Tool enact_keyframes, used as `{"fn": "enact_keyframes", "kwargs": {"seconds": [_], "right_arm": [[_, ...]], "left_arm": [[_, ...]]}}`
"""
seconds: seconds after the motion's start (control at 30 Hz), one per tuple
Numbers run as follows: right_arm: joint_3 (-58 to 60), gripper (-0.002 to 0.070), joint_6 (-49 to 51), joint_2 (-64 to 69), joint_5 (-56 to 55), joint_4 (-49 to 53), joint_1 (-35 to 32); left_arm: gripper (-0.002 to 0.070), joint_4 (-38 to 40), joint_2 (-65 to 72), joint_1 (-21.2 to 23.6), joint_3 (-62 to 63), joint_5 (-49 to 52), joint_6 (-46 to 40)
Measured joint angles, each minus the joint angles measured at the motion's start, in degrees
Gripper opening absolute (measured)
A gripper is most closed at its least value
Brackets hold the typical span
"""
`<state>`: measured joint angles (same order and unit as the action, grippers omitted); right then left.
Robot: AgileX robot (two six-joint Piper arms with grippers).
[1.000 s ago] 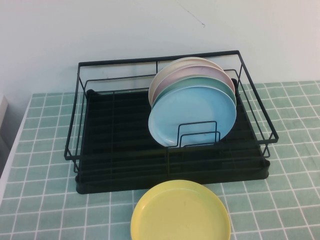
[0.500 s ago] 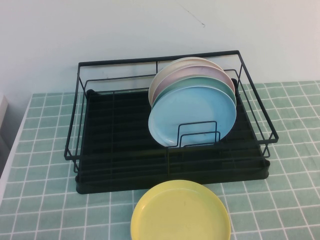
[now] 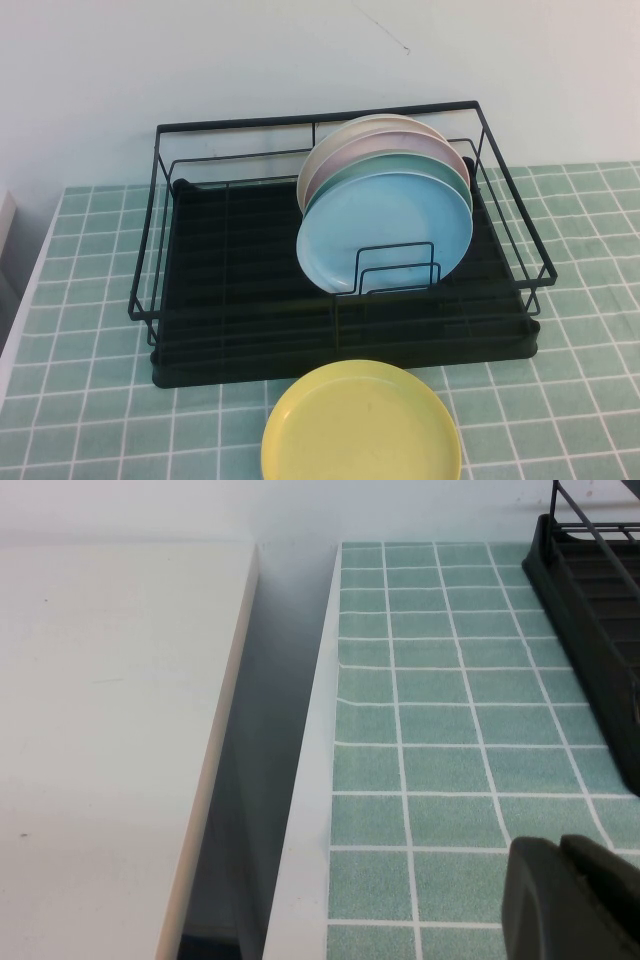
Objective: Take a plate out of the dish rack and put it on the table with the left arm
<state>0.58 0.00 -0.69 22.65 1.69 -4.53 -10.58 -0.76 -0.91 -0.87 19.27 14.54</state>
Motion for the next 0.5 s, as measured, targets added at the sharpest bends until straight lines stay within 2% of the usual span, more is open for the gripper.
{"fn": "enact_keyframes", "kwargs": {"seconds": [0.27, 0.5], "right_arm": [[0.00, -0.0002, 0.00, 0.00, 0.00, 0.00, 0.00], [0.00, -0.0002, 0.00, 0.00, 0.00, 0.00, 0.00]], "left_arm": [[-0.0003, 0.00, 0.00, 0.00, -0.39, -4.84, 0.00], [-0.0003, 0.00, 0.00, 0.00, -0.39, -28.01, 0.00]]}}
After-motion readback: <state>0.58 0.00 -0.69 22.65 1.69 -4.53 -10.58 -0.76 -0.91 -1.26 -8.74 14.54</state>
